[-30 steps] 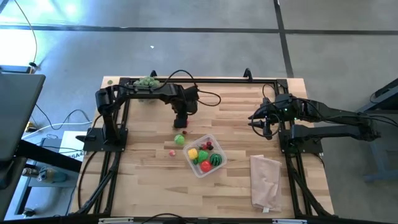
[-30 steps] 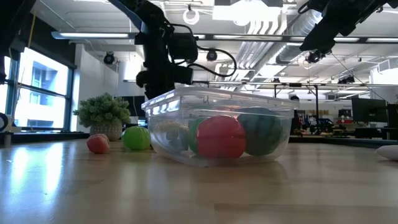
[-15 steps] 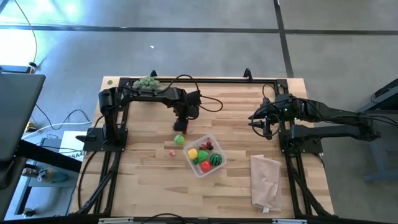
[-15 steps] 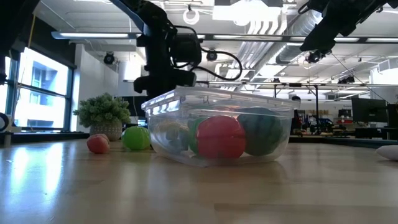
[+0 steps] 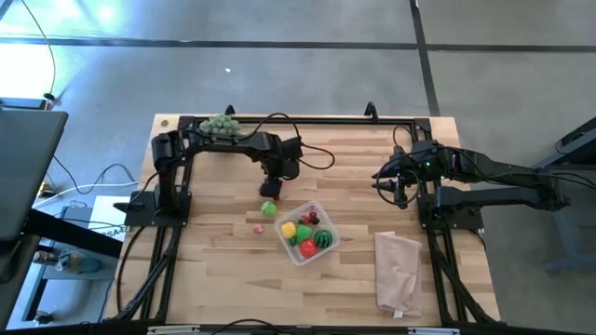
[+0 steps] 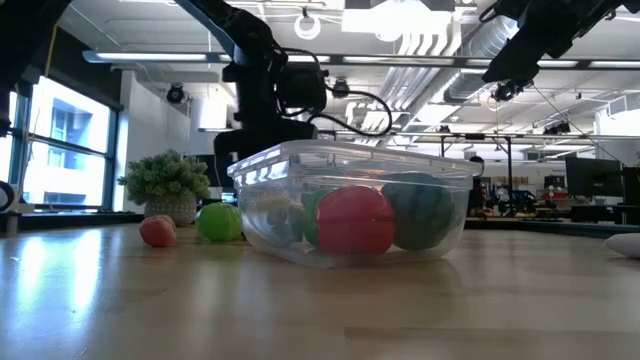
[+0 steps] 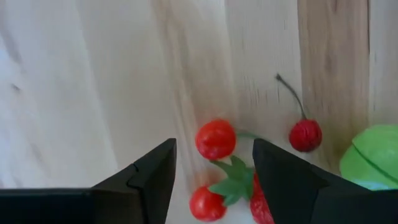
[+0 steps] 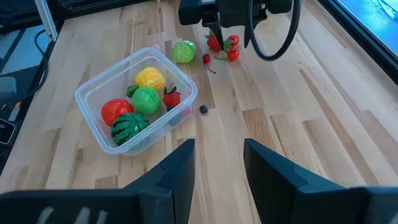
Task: Pick and placing Produce into tupperware
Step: Put the red cherry into the transparent bin
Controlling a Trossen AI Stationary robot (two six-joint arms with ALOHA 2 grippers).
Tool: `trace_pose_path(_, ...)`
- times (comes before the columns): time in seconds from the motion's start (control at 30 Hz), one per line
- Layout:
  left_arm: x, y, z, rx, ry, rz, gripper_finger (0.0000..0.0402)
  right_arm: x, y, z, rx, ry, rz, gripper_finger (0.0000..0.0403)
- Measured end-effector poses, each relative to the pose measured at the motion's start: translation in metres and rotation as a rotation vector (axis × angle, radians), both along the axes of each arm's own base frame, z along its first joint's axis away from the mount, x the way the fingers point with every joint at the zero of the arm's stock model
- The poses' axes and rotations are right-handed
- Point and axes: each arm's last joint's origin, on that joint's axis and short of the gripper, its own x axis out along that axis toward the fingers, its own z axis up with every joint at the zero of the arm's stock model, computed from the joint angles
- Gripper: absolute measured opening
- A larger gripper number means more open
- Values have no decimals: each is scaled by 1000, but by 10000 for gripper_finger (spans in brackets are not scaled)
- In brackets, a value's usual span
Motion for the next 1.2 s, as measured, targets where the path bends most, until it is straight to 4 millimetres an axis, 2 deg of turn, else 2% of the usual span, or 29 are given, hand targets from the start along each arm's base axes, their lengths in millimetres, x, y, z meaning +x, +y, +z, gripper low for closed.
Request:
trace_pose_path(0.43, 3, 2, -17, -1, 41, 11, 200, 0, 0, 0, 0, 0, 0, 129)
trace_pose_path(0.97, 5, 3, -18, 1, 23, 13, 193, 0, 0, 0, 1, 3, 0, 129)
trace_pose_path(1.2, 7, 2, -25, -5, 45, 14, 193, 0, 0, 0, 1, 3, 0, 129)
